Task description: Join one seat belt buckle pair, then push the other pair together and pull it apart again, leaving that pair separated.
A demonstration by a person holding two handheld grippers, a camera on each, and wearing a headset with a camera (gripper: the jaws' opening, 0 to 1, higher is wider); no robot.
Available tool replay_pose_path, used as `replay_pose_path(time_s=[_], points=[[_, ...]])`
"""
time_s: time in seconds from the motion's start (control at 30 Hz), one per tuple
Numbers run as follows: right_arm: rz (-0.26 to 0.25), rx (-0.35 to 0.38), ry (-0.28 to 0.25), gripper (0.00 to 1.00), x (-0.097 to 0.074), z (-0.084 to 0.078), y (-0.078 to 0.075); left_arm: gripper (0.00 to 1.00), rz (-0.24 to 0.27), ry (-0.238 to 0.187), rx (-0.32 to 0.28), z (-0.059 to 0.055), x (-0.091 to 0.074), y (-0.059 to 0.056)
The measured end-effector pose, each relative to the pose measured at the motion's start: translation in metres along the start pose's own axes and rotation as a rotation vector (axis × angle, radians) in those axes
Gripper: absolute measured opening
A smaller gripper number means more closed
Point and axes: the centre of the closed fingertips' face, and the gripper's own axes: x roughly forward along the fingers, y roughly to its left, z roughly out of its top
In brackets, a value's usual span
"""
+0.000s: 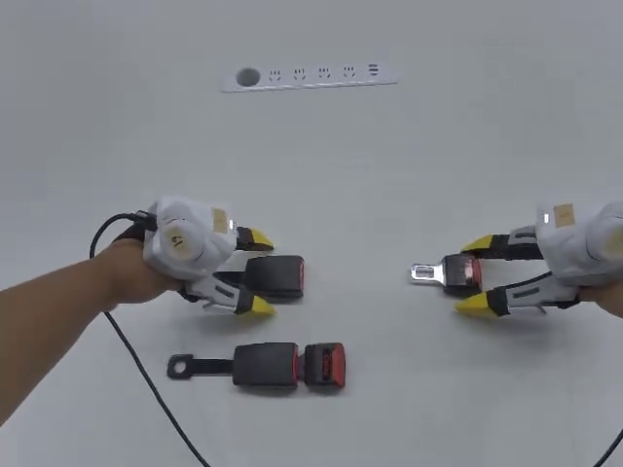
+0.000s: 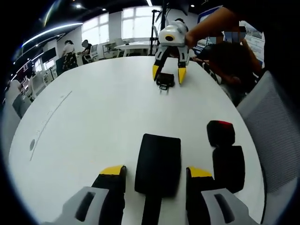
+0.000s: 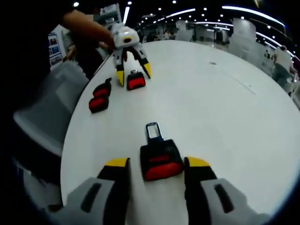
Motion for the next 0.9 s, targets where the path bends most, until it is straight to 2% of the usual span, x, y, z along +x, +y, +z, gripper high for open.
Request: replay_pose_path(time_s=[0.03, 0.07, 0.1, 0.13, 0.27, 0.47, 0.6, 0.77, 0.9], points=[[0.001, -0.002, -0.001, 0.48, 0.0, 0.0, 0.001, 0.49, 0.003, 0.002, 0.008, -0.001, 0.0, 0.001], [0.001, -0.004, -0.001, 0.47, 0.001, 0.0, 0.0, 0.45, 0.009, 0.012, 0.04, -0.003, 0.0, 0.003], [-0.002, -0.015, 0.001, 0.46, 0.001, 0.0, -0.001, 0.39, 0.017, 0.008, 0.04, -0.002, -0.001, 0.005], [-0.007, -0.021, 0.003, 0.45, 0.001, 0.0, -0.002, 0.39, 0.008, 0.003, 0.023, -0.001, -0.001, 0.003], [-0.024, -0.05, 0.012, 0.4, 0.003, 0.0, -0.007, 0.35, 0.014, -0.001, 0.046, 0.003, -0.001, 0.002], [-0.02, -0.072, -0.013, 0.37, 0.004, 0.001, -0.01, 0.35, 0.005, 0.008, 0.048, 0.003, -0.002, 0.0], [-0.021, -0.056, -0.062, 0.36, 0.003, 0.001, -0.011, 0.35, -0.006, 0.016, 0.063, 0.003, -0.002, -0.003], [-0.038, -0.028, -0.102, 0.36, 0.003, 0.002, -0.011, 0.35, -0.021, 0.019, 0.072, 0.002, -0.003, -0.004], [-0.031, -0.022, -0.122, 0.36, 0.002, 0.003, -0.01, 0.34, -0.021, 0.018, 0.066, 0.001, -0.003, -0.006]])
